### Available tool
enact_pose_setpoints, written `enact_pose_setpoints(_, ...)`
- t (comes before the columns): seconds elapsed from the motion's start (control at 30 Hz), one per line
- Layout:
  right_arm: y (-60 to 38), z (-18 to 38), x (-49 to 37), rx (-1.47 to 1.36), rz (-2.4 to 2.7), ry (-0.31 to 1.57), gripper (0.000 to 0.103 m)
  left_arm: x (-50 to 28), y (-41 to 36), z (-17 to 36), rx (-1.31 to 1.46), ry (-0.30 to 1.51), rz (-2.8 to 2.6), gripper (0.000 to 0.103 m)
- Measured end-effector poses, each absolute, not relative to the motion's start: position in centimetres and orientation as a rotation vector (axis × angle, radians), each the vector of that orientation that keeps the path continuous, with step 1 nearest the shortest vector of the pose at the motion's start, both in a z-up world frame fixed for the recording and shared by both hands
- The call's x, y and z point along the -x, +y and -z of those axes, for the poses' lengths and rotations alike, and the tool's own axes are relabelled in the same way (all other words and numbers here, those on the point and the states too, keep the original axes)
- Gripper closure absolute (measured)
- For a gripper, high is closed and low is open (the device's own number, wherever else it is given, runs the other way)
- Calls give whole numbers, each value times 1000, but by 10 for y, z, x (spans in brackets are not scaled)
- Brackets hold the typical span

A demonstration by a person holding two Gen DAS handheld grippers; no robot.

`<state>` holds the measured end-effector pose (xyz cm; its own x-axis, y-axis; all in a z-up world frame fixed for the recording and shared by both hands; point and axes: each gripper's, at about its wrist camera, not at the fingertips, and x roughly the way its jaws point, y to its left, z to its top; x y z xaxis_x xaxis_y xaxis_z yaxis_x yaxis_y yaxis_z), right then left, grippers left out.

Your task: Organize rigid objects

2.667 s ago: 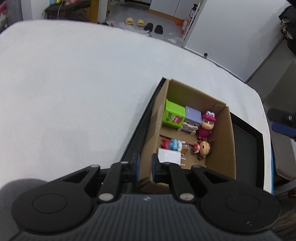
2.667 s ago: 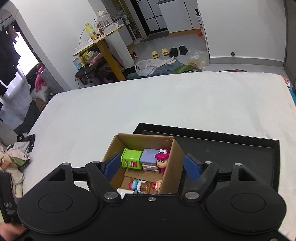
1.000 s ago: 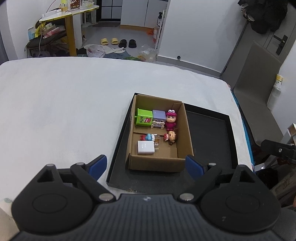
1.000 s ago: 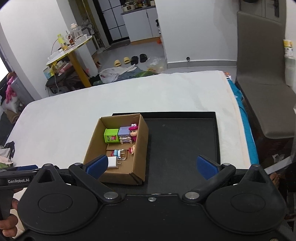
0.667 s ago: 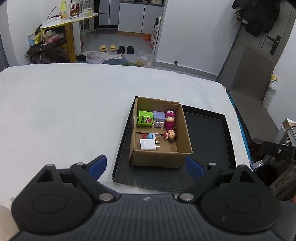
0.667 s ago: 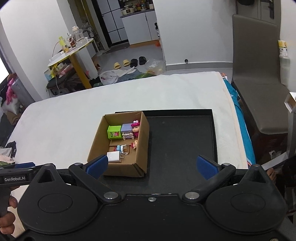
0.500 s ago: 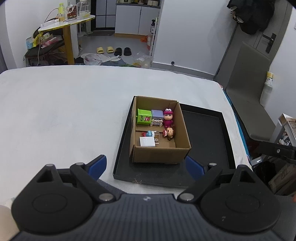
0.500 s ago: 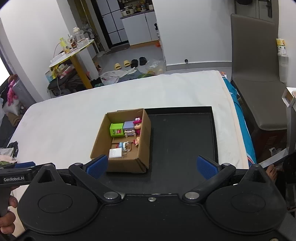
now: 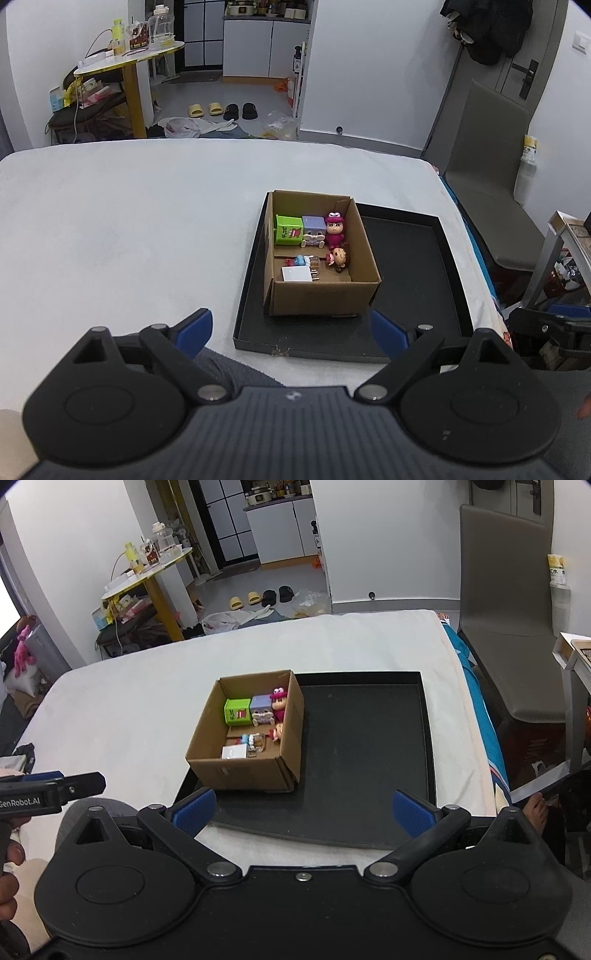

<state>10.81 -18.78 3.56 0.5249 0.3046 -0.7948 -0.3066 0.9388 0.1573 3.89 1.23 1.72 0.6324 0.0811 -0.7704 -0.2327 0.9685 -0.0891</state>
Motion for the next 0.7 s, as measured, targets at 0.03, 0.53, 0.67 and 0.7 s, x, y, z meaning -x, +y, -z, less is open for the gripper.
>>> enact_pose_setpoints(0.03,-187,-35,-107,1,-369,951,0,-37,12,-17,183,869,-181,11)
enact_pose_setpoints(0.53,-185,-32,-106,30,-330,950,0,-34,13,-20,169,858,-161,11)
enact_pose_setpoints(0.67,-185,-33,-106,34,-334,949,0,-33,14,-20,169,858,-160,11)
enact_pose_setpoints(0.7,-185,-33,-105,35,-336,949,0,-33,14,-20,168,859,-159,11)
